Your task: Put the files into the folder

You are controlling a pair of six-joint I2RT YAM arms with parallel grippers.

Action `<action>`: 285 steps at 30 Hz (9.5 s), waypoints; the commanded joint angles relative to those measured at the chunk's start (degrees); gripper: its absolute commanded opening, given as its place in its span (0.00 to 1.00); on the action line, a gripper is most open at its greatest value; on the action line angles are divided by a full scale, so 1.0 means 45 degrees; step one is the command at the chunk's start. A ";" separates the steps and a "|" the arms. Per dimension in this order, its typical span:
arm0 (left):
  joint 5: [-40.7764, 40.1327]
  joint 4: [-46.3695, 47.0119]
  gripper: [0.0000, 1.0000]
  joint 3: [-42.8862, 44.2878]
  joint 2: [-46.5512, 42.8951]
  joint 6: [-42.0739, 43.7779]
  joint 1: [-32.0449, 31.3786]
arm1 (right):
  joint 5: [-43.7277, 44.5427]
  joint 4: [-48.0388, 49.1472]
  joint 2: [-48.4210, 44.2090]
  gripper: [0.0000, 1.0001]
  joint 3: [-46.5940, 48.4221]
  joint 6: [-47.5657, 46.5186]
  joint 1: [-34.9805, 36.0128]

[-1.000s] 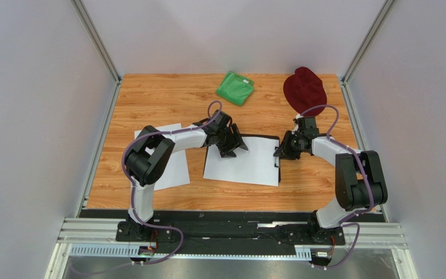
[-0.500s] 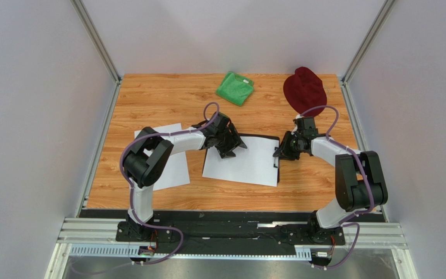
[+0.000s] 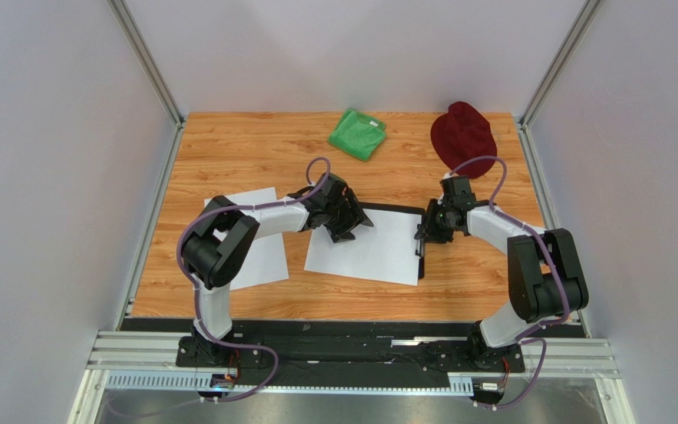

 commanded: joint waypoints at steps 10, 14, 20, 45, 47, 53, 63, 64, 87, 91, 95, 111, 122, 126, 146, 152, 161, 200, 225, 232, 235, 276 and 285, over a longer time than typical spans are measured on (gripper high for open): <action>-0.0268 -0.0752 0.75 -0.0243 0.0307 0.0020 -0.0131 | 0.0957 -0.0092 0.0382 0.08 0.0444 0.0292 0.0220; -0.0327 -0.0558 0.75 -0.0204 0.0327 -0.0352 -0.0112 | 0.1190 -0.0111 0.0479 0.07 0.0581 0.0371 0.0376; -0.0269 -0.0459 0.75 -0.0125 0.0308 -0.0567 -0.0131 | 0.1892 -0.0482 0.0616 0.11 0.0932 0.0351 0.0804; -0.1046 -0.7699 0.88 -0.0769 -0.8361 0.6539 0.2130 | 0.2696 -0.2381 -0.2977 0.79 0.3238 -0.0784 0.3516; -0.1186 -0.8679 0.86 -0.1412 -0.9024 0.7203 0.3730 | 0.2559 -0.0806 -0.2668 0.75 0.3237 0.0211 0.4704; 0.0392 -0.8392 0.85 -0.3599 -1.0081 0.6663 0.8281 | 0.1250 0.0437 0.0650 0.70 0.6024 0.1968 0.7576; 0.2910 -0.6926 0.82 -0.4773 -0.7331 0.5918 1.2229 | 0.1250 0.0868 0.5573 0.68 0.9386 0.2579 1.0980; 0.3147 -0.6712 0.81 -0.5044 -0.7059 0.5705 1.2387 | 0.1346 0.0633 0.6061 0.69 0.9622 0.2423 1.1078; 0.3833 -0.4892 0.78 -0.7606 -0.6665 0.3788 1.2915 | 0.1329 0.1761 0.7707 0.79 0.9235 0.2109 1.1627; 0.3969 -0.4932 0.78 -0.7703 -0.7016 0.3808 1.2915 | 0.0065 0.3320 0.7024 0.80 0.8239 0.2303 1.1023; 0.4359 -0.5068 0.78 -0.7684 -0.7114 0.3886 1.2896 | -0.1814 0.5390 0.6710 0.83 0.7107 0.2829 1.0358; 0.4712 -0.5128 0.78 -0.7782 -0.7056 0.4159 1.2896 | -0.3048 0.5534 0.8644 0.87 0.8707 0.1895 0.9399; 0.5668 -0.4035 0.77 -0.8503 -0.6743 0.3477 1.2896 | -0.0121 0.2097 0.5931 0.87 0.8414 0.1971 0.9224; 0.6214 -0.3682 0.77 -0.8662 -0.7327 0.3357 1.2896 | 0.0119 0.2290 0.4739 0.87 0.7457 0.2422 0.9223; 0.3697 -0.4777 0.95 -0.6198 -0.6197 0.3243 1.3228 | 0.3026 -0.1849 0.8643 0.87 1.2202 -0.2422 1.0570; 0.3794 -0.4308 0.95 -0.6843 -0.6177 0.2832 1.3228 | 0.3204 -0.1792 0.9092 0.87 1.2104 -0.2150 1.0962; 0.4380 -0.3955 0.95 -0.7196 -0.6352 0.2558 1.3248 | -0.2299 0.1896 0.8215 0.89 0.9587 -0.0062 1.0338; 0.5317 -0.4248 0.93 -0.7684 -0.6763 0.3476 1.3248 | -0.7169 1.1048 0.7764 0.87 0.6360 0.6329 0.8501; 0.5356 -0.4190 0.93 -0.7723 -0.6567 0.3632 1.3267 | -0.7383 0.6413 0.9326 0.86 1.0795 0.0822 0.8501; 0.5395 -0.4366 0.93 -0.7665 -0.6684 0.3710 1.3248 | -0.7677 0.5766 0.9446 0.80 1.0741 0.0721 0.8501; 0.5395 -0.4327 0.93 -0.7645 -0.6802 0.3729 1.3248 | -0.6975 0.5612 0.8587 0.70 0.9687 0.0800 0.8481; 0.4164 -0.5186 0.88 -0.4930 -1.2076 0.5800 0.9517 | 0.3592 -0.6363 0.6222 0.10 0.9742 -1.5254 0.6118; 0.4477 -0.5088 0.88 -0.5086 -1.2232 0.5820 0.9498 | 0.5367 -0.4314 0.6262 0.44 0.9664 -1.5137 0.6138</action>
